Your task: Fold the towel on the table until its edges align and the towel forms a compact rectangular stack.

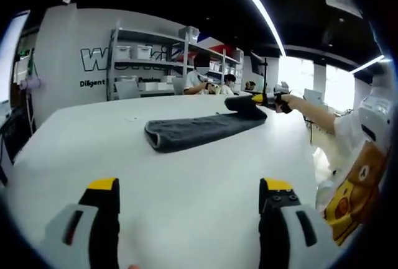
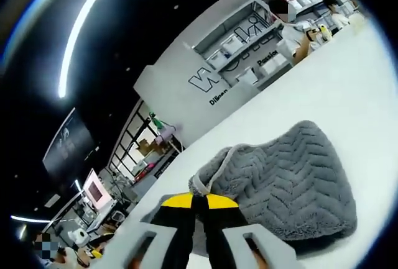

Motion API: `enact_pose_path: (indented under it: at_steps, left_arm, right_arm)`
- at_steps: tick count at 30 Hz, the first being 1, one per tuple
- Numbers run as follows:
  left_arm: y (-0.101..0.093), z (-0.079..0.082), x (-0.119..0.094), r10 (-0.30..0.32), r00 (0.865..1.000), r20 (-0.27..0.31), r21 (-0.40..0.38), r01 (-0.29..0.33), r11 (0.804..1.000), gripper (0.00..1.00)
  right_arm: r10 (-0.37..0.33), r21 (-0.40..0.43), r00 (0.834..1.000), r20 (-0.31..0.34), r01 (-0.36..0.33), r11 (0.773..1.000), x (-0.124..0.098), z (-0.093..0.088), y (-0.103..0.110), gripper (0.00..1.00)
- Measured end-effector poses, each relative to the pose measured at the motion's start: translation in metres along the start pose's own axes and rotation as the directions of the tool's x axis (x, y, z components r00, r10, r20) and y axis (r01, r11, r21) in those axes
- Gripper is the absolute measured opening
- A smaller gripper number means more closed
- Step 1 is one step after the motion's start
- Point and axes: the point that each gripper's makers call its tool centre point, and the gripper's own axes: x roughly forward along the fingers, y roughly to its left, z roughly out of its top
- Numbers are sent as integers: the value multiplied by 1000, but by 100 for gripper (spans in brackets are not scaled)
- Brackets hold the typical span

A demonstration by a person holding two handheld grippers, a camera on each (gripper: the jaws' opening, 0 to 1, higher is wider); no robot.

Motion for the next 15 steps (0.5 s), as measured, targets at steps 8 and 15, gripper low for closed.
enact_pose_path:
  at_steps: [8,15]
  left_arm:
    - [3,-1,-2,-3,1000,10,-8,4,1000,98]
    - [7,-4,-4,1,1000,15,-17,-1,1000,97]
  right_arm:
    - [43,14,999,-27,-43,999,15,-9,18,5]
    - [54,6,998,-39,-54,999,24,-12,27,5]
